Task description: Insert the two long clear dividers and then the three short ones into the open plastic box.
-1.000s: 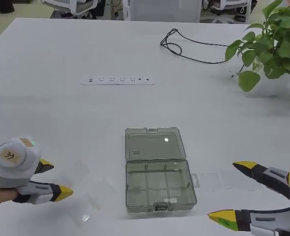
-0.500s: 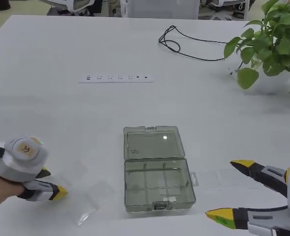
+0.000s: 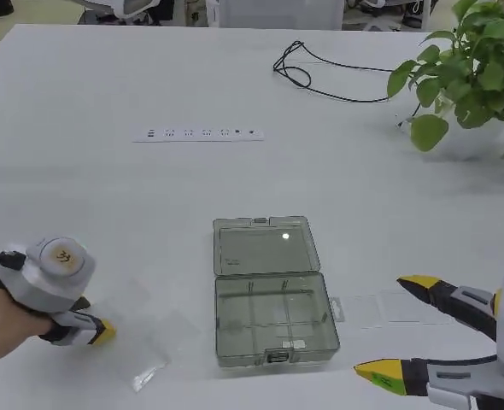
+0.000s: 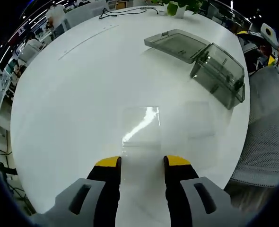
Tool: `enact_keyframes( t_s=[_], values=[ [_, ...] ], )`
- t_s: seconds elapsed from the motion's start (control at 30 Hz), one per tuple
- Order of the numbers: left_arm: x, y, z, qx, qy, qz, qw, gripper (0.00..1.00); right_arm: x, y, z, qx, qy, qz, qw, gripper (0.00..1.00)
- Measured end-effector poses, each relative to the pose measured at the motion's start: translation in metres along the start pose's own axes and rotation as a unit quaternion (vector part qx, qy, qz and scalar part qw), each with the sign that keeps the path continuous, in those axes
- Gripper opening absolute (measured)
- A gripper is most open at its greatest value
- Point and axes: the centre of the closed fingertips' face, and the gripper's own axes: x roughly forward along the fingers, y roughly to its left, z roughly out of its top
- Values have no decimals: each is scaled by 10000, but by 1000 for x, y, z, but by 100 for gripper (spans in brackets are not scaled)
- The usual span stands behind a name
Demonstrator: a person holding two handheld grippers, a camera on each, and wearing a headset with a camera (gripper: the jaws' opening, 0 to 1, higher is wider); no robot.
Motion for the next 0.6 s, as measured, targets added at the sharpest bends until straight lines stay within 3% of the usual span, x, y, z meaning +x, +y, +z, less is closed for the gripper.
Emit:
enact_keyframes(
  t_s=[0.6],
  values=[
    [1, 2, -2, -63, 412, 5, 9991, 32, 1, 3, -1, 24, -11, 14, 10000, 84]
  ],
)
